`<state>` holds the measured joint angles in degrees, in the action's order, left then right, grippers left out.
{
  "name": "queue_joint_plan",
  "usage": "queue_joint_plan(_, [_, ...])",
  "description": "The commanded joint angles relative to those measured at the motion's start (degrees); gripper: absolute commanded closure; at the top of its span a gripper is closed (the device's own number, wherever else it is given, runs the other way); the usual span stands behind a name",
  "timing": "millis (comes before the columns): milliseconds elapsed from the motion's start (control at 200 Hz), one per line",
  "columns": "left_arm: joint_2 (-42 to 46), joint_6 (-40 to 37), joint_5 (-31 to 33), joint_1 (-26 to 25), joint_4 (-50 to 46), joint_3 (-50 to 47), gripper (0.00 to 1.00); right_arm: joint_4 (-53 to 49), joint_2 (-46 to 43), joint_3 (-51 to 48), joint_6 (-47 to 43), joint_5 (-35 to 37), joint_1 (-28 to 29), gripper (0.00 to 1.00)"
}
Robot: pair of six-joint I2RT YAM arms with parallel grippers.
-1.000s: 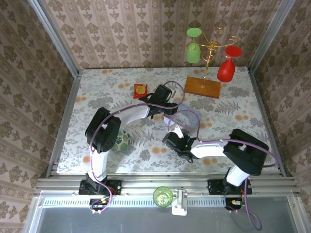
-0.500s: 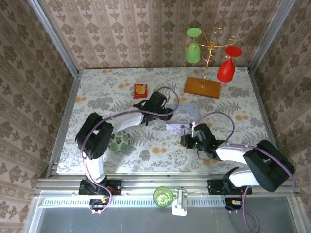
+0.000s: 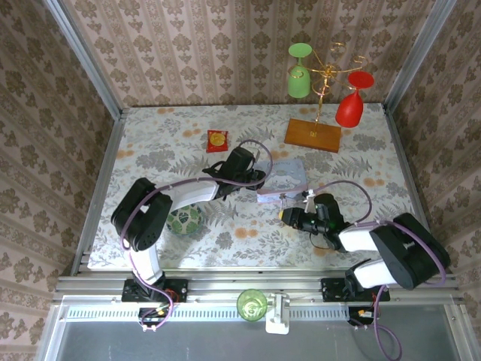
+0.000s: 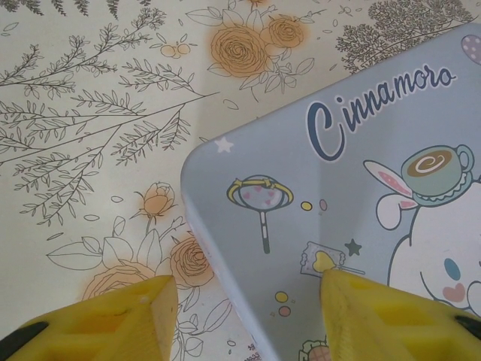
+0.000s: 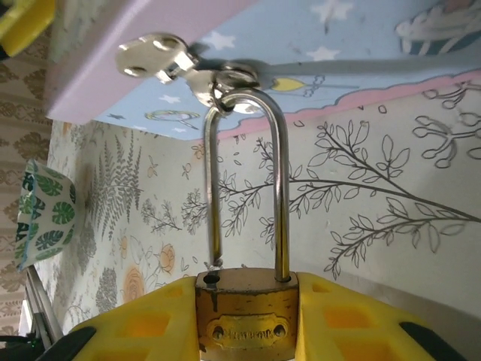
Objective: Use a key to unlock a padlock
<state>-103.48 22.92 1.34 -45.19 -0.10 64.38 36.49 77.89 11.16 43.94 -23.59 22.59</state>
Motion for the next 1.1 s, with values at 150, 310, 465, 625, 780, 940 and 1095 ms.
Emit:
queue_joint_plan(150, [-0.9, 1.2, 1.9, 0.0, -5.2, -3.7, 0.52, -12.5, -10.4, -3.3, 0.9, 6.1, -3.2, 0.92])
queue_joint_plan(310, [-0.8, 1.7, 1.4, -0.3, -4.6, -4.2, 0.56, -10.2, -9.6, -4.2, 2.0, 5.3, -3.3, 0.95])
queue_joint_plan(465, [-0.8, 1.5, 1.9, -0.5, -4.4, -4.3, 0.59, -3.9, -7.6, -7.1, 4.9, 9.4, -3.3, 1.0])
queue_joint_plan(625, [-1.5, 1.6, 1.9, -1.3, -4.2, -4.2, 0.6, 1.8, -8.6, -7.1, 7.1, 16.0, -3.0, 1.0])
queue_joint_plan(780, [-2.1, 1.6, 2.8, -1.9, -4.5, -3.5, 0.61, -1.4, -7.8, -1.6, 7.0, 24.6, 1.9, 1.0])
queue_joint_plan(940, [1.5, -1.7, 8.0, -4.0, -10.2, 1.6, 0.61, 4.8, -2.4, -1.8, 9.6, 28.2, 6.6, 1.0])
queue_joint_plan(1095, [2.9, -5.7, 12.1, -7.7, -13.8, 8.9, 0.52, 5.1, 0.1, -1.7, 8.7, 27.5, 7.3, 1.0])
